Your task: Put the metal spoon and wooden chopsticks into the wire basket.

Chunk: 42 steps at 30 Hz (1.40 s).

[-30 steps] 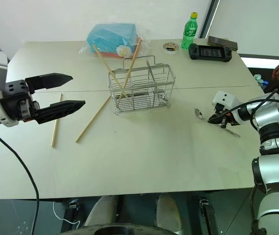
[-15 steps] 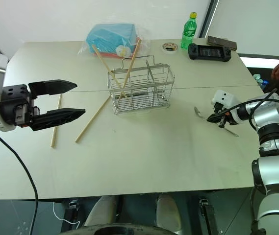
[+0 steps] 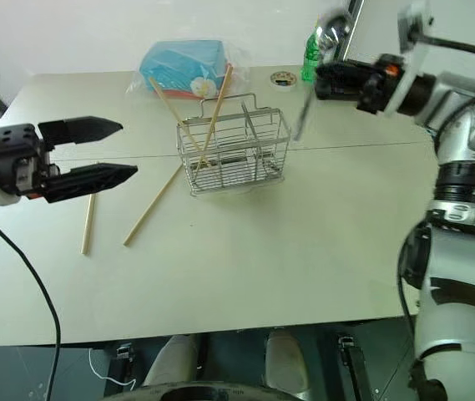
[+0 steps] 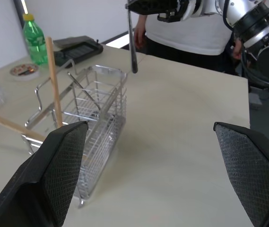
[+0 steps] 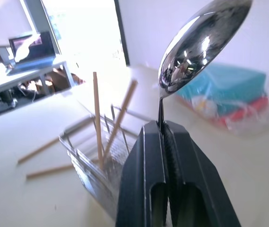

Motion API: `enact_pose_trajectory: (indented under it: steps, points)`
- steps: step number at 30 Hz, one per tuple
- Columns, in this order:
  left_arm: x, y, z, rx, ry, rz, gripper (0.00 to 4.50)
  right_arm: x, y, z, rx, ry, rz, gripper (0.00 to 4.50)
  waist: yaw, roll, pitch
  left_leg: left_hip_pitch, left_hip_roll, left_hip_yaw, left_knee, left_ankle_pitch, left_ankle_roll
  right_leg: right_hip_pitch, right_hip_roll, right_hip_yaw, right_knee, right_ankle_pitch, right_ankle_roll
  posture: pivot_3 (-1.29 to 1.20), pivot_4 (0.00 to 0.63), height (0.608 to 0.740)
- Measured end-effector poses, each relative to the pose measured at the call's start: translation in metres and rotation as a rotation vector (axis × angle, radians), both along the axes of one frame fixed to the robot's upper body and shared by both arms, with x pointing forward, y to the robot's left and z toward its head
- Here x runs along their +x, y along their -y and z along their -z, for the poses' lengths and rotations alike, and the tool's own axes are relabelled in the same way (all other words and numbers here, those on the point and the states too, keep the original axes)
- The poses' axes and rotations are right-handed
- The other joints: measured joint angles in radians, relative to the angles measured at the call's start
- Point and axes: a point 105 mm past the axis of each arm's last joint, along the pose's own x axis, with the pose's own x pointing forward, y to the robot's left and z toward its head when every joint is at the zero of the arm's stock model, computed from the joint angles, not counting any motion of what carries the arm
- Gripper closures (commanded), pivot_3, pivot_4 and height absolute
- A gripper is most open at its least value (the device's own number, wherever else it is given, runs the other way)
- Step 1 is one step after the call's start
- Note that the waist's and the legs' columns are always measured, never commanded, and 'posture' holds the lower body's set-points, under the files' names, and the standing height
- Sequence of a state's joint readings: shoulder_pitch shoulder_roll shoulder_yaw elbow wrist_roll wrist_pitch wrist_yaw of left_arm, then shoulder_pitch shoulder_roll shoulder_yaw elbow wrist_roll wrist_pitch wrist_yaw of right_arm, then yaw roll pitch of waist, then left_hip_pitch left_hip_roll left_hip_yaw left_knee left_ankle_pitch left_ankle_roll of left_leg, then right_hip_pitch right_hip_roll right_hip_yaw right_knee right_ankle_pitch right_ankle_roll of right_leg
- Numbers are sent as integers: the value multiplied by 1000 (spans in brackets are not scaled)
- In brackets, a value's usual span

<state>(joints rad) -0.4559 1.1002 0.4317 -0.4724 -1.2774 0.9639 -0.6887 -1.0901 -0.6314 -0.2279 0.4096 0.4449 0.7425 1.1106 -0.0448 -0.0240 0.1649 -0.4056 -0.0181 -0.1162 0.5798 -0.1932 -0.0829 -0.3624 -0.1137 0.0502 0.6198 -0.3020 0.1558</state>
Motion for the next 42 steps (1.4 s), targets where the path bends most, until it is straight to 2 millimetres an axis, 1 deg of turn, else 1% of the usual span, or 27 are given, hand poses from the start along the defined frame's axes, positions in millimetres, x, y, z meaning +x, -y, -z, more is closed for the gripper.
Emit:
enact_pose_trajectory:
  steps: [2, 3, 6, 8, 10, 12, 14, 16, 20, 22, 23, 26, 28, 29, 30, 36, 38, 40, 42]
  points:
    - [3, 0, 1, 6, 3, -3, 0, 5, -17, 1, 26, 6, -1, 4448, 1, 0, 0, -1, 0, 0, 0, 0, 0, -2, 0, 0, 1, 0, 0, 0, 150, 710]
    - [4, -1, 1, 5, 2, -8, 0, 8, -22, 2, 41, 6, 12, 4448, 3, 0, 0, -2, 0, 0, 0, 0, 0, -2, 0, 0, 1, 0, 0, 0, 150, 710]
    - [6, -3, -2, -5, 8, -17, 0, 15, -30, -3, 69, 41, 46, 4448, 6, -1, 0, -2, 0, 0, 0, 0, 0, -2, 0, 0, 1, 1, 1, 0, 150, 710]
    - [7, -3, -3, -7, 14, -18, 0, 18, -34, -4, 74, 73, 62, 4448, 4, -1, 0, -2, 0, 0, 0, 0, 0, -2, 0, 0, 1, 1, 1, 0, 150, 710]
    - [7, -3, -3, -10, 14, -18, 0, 26, -34, 0, 70, 80, 104, 4448, 0, -1, 0, -1, 0, 0, 0, 0, 0, -3, 0, 0, 2, 1, 1, 0, 150, 710]
    - [7, -3, -3, -13, 15, -22, 0, 37, -36, 8, 65, 67, 144, 4448, -1, -1, 0, -1, 0, 0, 0, 0, 0, -4, 0, 0, 5, 1, 1, 0, 150, 710]
    - [8, -3, -3, -13, 16, -25, 0, 42, -38, 16, 42, 58, 160, 4448, -1, -1, 0, -1, 0, 1, 0, 0, 0, -6, 0, 0, 8, 1, 1, 0, 150, 710]
    - [8, -3, -3, -14, 17, -33, 0, 44, -41, 21, 4, 71, 164, 4448, -1, -1, 0, -1, 0, 1, 0, 0, 0, -8, 0, 0, 9, 1, 1, 0, 150, 710]
    - [9, -3, -3, -13, 19, -41, 0, 45, -46, 24, -38, 106, 163, 4448, -1, -1, 0, -1, 0, 1, 0, 0, 0, -8, 0, 0, 9, 1, 1, 0, 150, 710]
    - [9, -3, -3, -10, 23, -47, 0, 45, -46, 37, -67, 96, 165, 3892, -1, -2, -1, -1, 0, 1, 0, 0, 0, -7, 0, 0, 9, 1, 1, 0, 150, 710]
    - [10, -3, -3, -9, 24, -50, 0, 45, -46, 46, -79, 77, 165, 3538, 1, -2, -1, -1, 0, 1, 0, 0, 0, -7, 0, 0, 9, 1, 1, 0, 150, 710]
    - [10, -4, -4, -8, 27, -58, 0, 45, -45, 68, -100, 16, 168, 1983, 1, -2, -1, -1, 0, 1, 0, 0, 0, -7, 0, 0, 9, 1, 1, 0, 150, 710]
    - [10, -4, -4, -8, 28, -60, 0, 43, -45, 70, -106, 15, 171, 982, 0, -2, -1, -1, 0, 1, 0, 0, 0, -8, 0, 0, 10, 1, 1, 0, 150, 710]
    - [10, -4, -4, -8, 28, -61, 0, 43, -45, 68, -107, 23, 174, 394, 0, -2, -1, -1, 0, 1, 0, 0, 0, -8, 0, 0, 10, 1, 1, 0, 150, 710]
    - [10, -4, -4, -8, 28, -61, 0, 41, -46, 65, -109, 37, 176, 40, -2, -2, -1, -1, 0, 1, 0, 0, 0, -8, 0, 0, 10, 1, 1, 0, 150, 710]
    - [11, -5, -7, -10, 39, -64, 0, 35, -50, 51, -104, 82, 176, 40, 0, -2, -1, -1, 0, 1, 0, 0, 0, -8, 0, 0, 10, 1, 1, 0, 150, 710]
    - [12, -6, -7, -11, 40, -73, 0, 32, -48, 45, -92, 86, 173, 40, 2, -2, -1, -1, 0, 1, 0, 0, 0, -8, 0, 0, 10, 1, 1, 0, 150, 710]
    - [13, -11, -6, -14, 40, -104, 0, 27, -40, 36, -107, 111, 189, 40, 3, -2, -1, -2, 0, 1, 0, 0, 0, -8, 0, 0, 9, 0, 1, 0, 150, 710]
    - [16, -21, -8, -31, 46, -158, 0, 23, -25, 23, -117, 144, 219, 40, 3, -3, 0, -2, 0, 1, 0, 0, 0, -8, 0, 0, 9, 0, 1, 0, 150, 710]
